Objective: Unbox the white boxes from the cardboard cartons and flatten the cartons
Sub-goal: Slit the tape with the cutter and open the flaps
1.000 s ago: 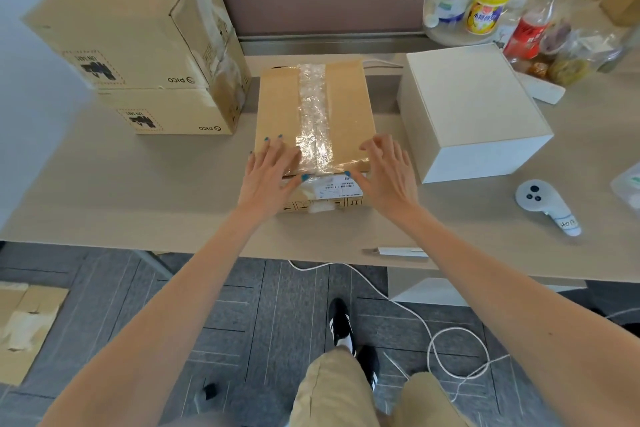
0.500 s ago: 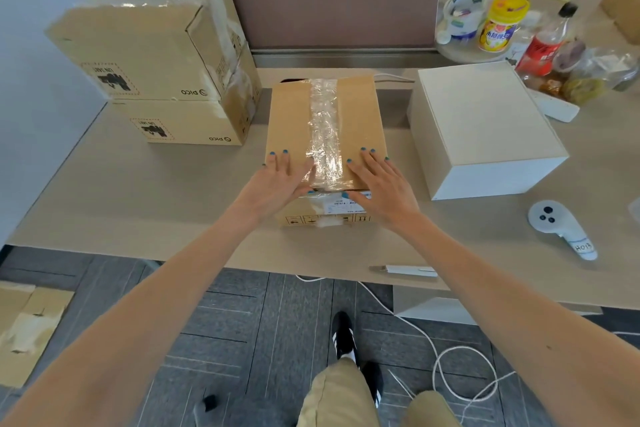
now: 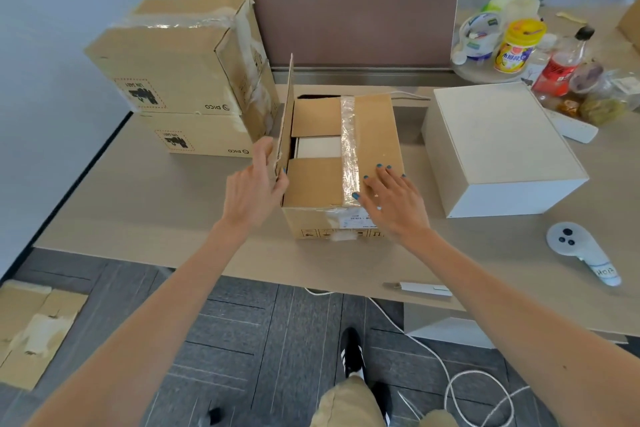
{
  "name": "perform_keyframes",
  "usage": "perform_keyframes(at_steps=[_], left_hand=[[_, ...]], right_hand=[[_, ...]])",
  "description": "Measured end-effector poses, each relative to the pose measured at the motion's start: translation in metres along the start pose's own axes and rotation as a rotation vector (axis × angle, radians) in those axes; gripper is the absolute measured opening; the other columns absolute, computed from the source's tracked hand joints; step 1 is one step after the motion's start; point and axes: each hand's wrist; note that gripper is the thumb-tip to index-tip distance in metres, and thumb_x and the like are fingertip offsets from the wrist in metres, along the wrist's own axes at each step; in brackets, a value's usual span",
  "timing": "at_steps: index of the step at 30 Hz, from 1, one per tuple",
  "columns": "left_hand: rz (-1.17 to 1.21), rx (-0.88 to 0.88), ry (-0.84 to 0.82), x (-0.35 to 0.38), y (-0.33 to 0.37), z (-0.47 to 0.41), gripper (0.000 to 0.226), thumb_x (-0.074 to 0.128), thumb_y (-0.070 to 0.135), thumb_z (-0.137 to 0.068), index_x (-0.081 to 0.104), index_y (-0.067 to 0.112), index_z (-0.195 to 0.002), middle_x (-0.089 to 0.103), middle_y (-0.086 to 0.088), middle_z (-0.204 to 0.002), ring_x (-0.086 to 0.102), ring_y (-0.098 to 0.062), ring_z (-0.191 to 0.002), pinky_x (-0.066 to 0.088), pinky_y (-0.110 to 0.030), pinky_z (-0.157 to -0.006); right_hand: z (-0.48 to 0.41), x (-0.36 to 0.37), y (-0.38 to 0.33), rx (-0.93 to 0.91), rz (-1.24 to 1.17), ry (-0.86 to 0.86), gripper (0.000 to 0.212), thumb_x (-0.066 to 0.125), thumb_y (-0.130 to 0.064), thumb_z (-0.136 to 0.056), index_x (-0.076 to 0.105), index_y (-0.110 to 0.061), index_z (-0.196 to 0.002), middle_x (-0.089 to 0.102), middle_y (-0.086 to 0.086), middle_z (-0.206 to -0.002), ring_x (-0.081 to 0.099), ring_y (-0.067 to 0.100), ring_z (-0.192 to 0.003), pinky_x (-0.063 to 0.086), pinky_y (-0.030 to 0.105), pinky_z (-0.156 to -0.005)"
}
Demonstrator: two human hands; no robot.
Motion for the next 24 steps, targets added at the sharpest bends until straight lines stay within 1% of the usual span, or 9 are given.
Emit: perform_keyframes(at_steps=[3, 6, 8, 10, 12, 15, 19, 22, 24], left_hand=[[-0.092, -0.033, 0.087, -0.007, 0.002, 0.002, 0.046, 0.063, 0.012, -0.089, 0.044, 0.014, -0.131, 0.062, -0.008, -0.127, 0.067, -0.029, -0.094, 0.047, -0.033, -0.061], [-0.256, 0.041, 0.177, -0.005, -0.012, 0.004, 0.027, 0.063, 0.005, -0.085, 0.064, 0.009, -0.111, 0.050, -0.009, -0.144, 0.048, -0.029, -0.131, 0.045, -0.045, -0.099], [-0.362, 0.045, 0.175, 0.000, -0.025, 0.005, 0.016, 0.058, 0.007, -0.087, 0.070, 0.007, -0.097, 0.052, -0.010, -0.142, 0.043, -0.029, -0.136, 0.031, -0.047, -0.113], [-0.403, 0.002, 0.131, 0.004, -0.032, 0.008, 0.028, 0.046, 0.016, -0.092, 0.073, 0.008, -0.093, 0.057, -0.010, -0.138, 0.046, -0.028, -0.133, 0.024, -0.047, -0.116], [-0.419, -0.063, 0.077, 0.007, -0.034, 0.009, 0.044, 0.034, 0.028, -0.095, 0.073, 0.009, -0.095, 0.060, -0.011, -0.134, 0.047, -0.028, -0.131, 0.022, -0.049, -0.116], [-0.391, -0.205, -0.134, 0.015, -0.032, 0.010, 0.045, 0.039, 0.042, -0.099, 0.068, 0.013, -0.114, 0.055, -0.011, -0.140, 0.041, -0.028, -0.135, 0.021, -0.047, -0.116], [-0.265, -0.344, -0.382, 0.030, -0.018, 0.007, 0.063, 0.037, 0.065, -0.096, 0.046, 0.020, -0.139, 0.029, -0.022, -0.155, 0.019, -0.039, -0.145, 0.022, -0.050, -0.114], [-0.230, -0.385, -0.453, 0.042, -0.007, 0.003, 0.070, 0.032, 0.071, -0.094, 0.034, 0.024, -0.146, 0.012, -0.028, -0.159, 0.008, -0.049, -0.145, 0.018, -0.057, -0.115], [-0.194, -0.425, -0.460, 0.048, -0.003, 0.003, 0.071, 0.034, 0.070, -0.093, 0.030, 0.024, -0.147, 0.007, -0.030, -0.159, 0.004, -0.053, -0.145, 0.014, -0.060, -0.115]], right_hand=[[-0.013, -0.003, -0.018, 0.078, 0.073, 0.037, 0.054, 0.032, -0.063, -0.092, 0.055, -0.017, -0.108, 0.050, 0.005, -0.125, 0.045, 0.026, -0.121, 0.037, 0.045, -0.098], [-0.024, -0.005, -0.033, 0.193, 0.096, -0.028, 0.068, 0.039, -0.073, -0.083, 0.050, -0.014, -0.114, 0.046, 0.008, -0.126, 0.042, 0.029, -0.119, 0.038, 0.052, -0.094], [-0.029, -0.004, -0.038, 0.261, 0.055, -0.107, 0.081, 0.043, -0.075, -0.079, 0.039, -0.013, -0.132, 0.031, 0.011, -0.143, 0.024, 0.033, -0.136, 0.027, 0.064, -0.103], [-0.033, -0.003, -0.041, 0.306, 0.004, -0.158, 0.091, 0.049, -0.071, -0.078, 0.025, -0.011, -0.142, 0.015, 0.011, -0.152, 0.006, 0.035, -0.144, 0.017, 0.068, -0.106], [-0.037, -0.005, -0.045, 0.332, -0.030, -0.165, 0.094, 0.055, -0.066, -0.077, 0.020, -0.011, -0.145, 0.012, 0.010, -0.154, 0.002, 0.035, -0.144, 0.016, 0.070, -0.106], [-0.042, -0.009, -0.049, 0.359, -0.033, -0.186, 0.094, 0.060, -0.059, -0.074, 0.018, -0.012, -0.144, 0.016, 0.009, -0.150, 0.007, 0.036, -0.142, 0.026, 0.068, -0.102], [-0.042, -0.016, -0.049, 0.349, -0.074, -0.159, 0.090, 0.058, -0.057, -0.071, 0.022, -0.012, -0.141, 0.024, 0.009, -0.142, 0.018, 0.038, -0.135, 0.030, 0.067, -0.098], [-0.039, -0.022, -0.046, 0.345, -0.176, -0.100, 0.079, 0.052, -0.055, -0.071, 0.030, -0.013, -0.134, 0.031, 0.007, -0.137, 0.028, 0.034, -0.127, 0.035, 0.064, -0.095], [-0.038, -0.031, -0.042, 0.333, -0.327, -0.014, 0.060, 0.049, -0.051, -0.075, 0.036, -0.016, -0.122, 0.038, 0.006, -0.128, 0.038, 0.030, -0.116, 0.041, 0.056, -0.092]])
Point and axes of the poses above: each hand's wrist, its own z-axis away from the middle knuckle, its own x-axis out of the palm, y = z × x
